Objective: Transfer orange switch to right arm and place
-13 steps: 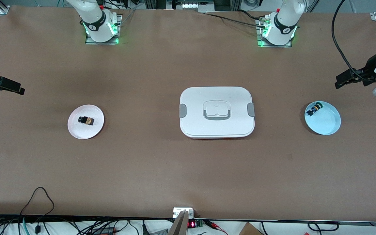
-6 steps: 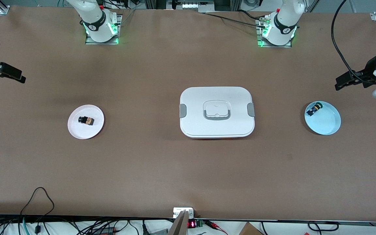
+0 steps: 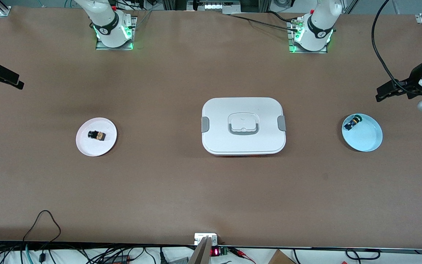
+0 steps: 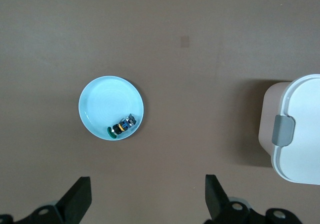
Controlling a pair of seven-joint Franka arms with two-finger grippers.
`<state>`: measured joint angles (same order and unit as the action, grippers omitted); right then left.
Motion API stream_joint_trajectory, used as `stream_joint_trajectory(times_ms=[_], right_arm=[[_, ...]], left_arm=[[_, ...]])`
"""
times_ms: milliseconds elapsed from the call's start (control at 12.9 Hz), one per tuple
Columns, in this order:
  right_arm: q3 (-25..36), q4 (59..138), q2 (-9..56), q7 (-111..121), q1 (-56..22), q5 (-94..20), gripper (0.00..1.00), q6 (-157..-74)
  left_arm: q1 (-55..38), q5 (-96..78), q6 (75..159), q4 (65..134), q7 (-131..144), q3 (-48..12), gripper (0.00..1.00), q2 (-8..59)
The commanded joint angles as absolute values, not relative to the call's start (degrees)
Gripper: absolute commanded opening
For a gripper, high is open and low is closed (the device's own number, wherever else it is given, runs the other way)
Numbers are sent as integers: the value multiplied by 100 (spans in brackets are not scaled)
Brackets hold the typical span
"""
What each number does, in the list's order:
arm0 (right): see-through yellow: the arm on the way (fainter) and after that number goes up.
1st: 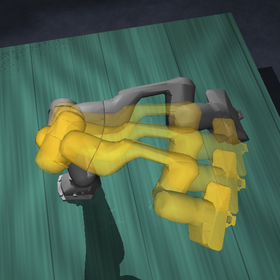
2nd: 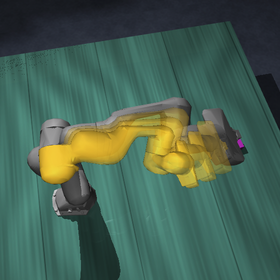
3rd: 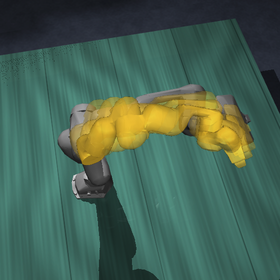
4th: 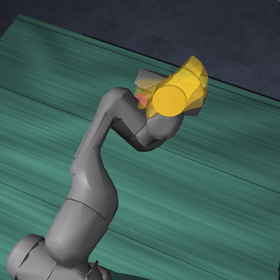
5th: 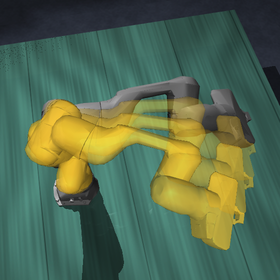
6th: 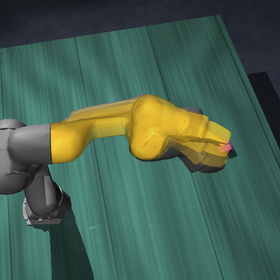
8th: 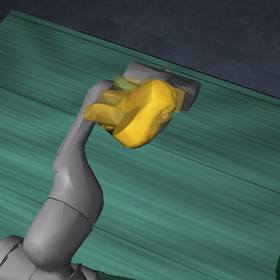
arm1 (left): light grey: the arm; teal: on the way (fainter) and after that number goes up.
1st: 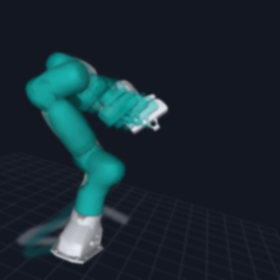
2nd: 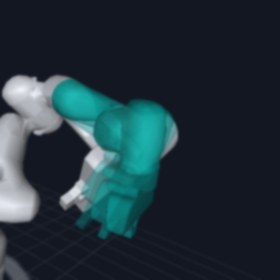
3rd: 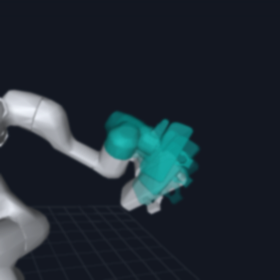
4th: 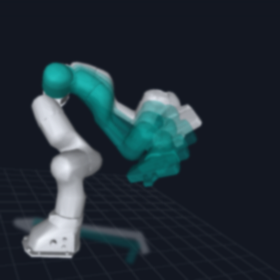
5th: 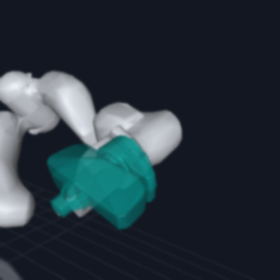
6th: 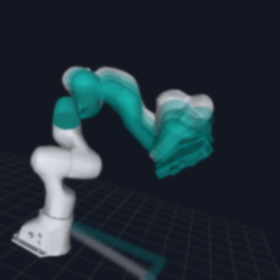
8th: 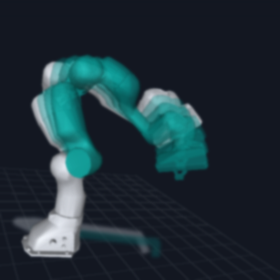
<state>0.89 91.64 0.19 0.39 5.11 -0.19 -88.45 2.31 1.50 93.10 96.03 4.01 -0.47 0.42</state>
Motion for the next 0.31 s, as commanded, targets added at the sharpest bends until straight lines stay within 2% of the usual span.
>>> stream_joint_trajectory(times_ms=[0,233], right_arm=[[35,9158,-53,132,545,-62,100,-8851],[35,9158,-44,123,545,-62,100,-8859]], left_arm=[[167,308,9334,9554,396,-26,100,53],[176,316,9325,9554,396,-26,100,44]])
